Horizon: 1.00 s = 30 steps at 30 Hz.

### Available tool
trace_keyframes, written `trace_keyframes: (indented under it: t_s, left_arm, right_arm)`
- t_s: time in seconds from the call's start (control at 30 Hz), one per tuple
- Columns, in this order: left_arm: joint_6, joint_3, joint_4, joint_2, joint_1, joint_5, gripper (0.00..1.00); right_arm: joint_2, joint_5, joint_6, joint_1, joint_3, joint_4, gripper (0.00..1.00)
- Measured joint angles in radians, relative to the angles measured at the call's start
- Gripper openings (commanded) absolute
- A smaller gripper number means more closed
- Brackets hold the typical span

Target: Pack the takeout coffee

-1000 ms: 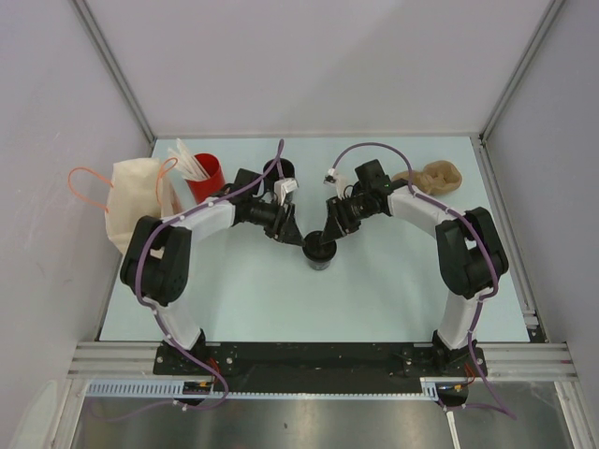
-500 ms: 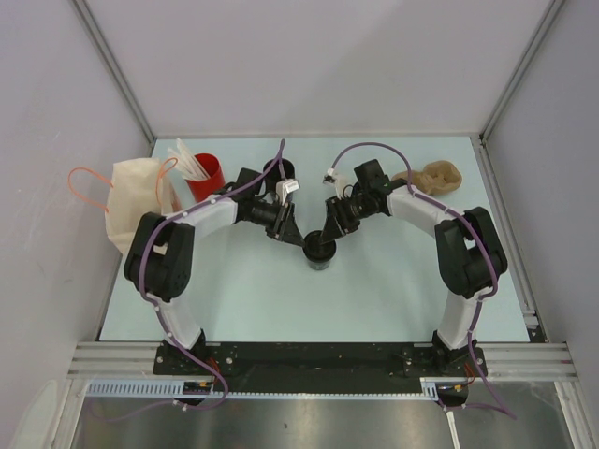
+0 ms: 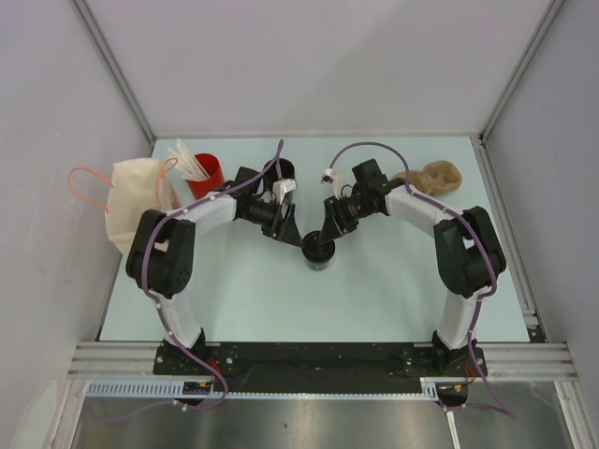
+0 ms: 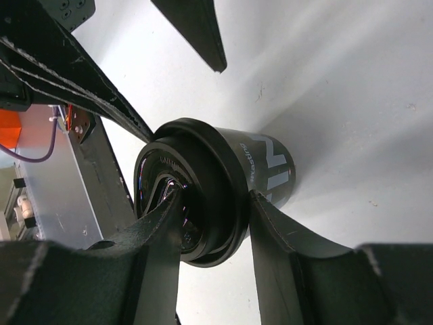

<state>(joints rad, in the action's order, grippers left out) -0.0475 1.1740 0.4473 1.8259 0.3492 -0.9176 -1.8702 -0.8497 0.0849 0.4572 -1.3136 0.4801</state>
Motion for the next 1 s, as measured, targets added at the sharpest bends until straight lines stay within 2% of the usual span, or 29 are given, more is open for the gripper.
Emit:
trace_keyframes:
  t_s: [0.23,0.47,0.73,1.0]
  left_arm:
    - [-0.014,0.079,0.025,0.014,-0.028,-0.019,0.74]
    - [-0.006,0.105,0.002,0.051,-0.033,-0.086,0.63]
    - [-0.032,0.090,0.023,0.074,-0.034,-0.108,0.58]
    - [-0.047,0.082,0.029,0.075,-0.037,-0.139,0.48]
  right_arm:
    - [-0.005,-0.005,0.002,0.026,-0.002,-0.012,0.26]
    - [-0.006,-0.005,0.005,0.045,-0.003,-0.021,0.26]
    - [-0.006,-0.005,0.005,0.045,-0.003,-0.022,0.26]
    - [-0.006,-0.004,0.005,0.045,-0.003,-0.023,0.26]
